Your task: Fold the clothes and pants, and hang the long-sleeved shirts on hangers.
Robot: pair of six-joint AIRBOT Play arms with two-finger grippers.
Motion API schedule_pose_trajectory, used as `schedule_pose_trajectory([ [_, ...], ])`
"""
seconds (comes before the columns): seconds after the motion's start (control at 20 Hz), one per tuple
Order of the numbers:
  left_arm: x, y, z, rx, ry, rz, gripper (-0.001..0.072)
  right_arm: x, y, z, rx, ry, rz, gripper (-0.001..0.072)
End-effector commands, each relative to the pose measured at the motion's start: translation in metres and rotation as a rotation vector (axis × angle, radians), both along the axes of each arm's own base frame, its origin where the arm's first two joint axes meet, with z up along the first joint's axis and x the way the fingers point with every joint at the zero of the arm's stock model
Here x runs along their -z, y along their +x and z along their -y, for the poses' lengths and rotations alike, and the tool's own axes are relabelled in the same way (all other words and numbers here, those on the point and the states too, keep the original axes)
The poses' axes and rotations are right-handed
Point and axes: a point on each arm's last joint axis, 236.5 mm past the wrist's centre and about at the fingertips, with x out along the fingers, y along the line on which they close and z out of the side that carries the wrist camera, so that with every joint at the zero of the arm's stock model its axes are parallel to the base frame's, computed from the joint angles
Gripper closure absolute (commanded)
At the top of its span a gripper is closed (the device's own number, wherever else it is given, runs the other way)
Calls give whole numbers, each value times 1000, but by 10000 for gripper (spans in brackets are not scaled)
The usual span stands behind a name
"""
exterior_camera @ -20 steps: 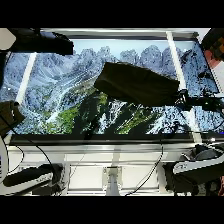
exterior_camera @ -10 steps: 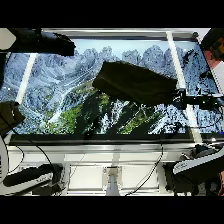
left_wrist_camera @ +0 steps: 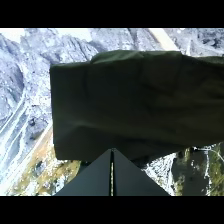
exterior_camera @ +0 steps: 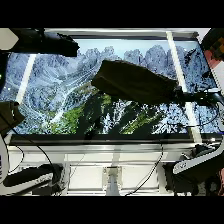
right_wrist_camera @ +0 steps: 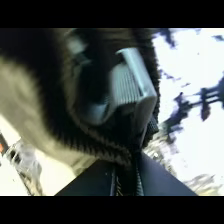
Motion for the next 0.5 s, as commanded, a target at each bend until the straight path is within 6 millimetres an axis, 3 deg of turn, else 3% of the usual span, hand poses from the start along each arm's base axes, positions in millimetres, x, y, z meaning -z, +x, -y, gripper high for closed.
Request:
schedule_pose_trajectory([
  [0.0, -2, 0, 2, 3, -10, 6, 702, -41, -6, 1, -14, 37, 12, 695],
  [0.1, -6, 2, 4, 3, -27, 19, 702, -61, -16, 20, 18, -41, 11, 695],
  [0.25, -14, 5, 8, 0, -57, 44, 702, -79, -50, 75, 121, -201, -60, 695],
  [0.45, -15, 6, 9, 1, -65, 48, 702, -100, -133, 159, 316, -366, -213, 696],
])
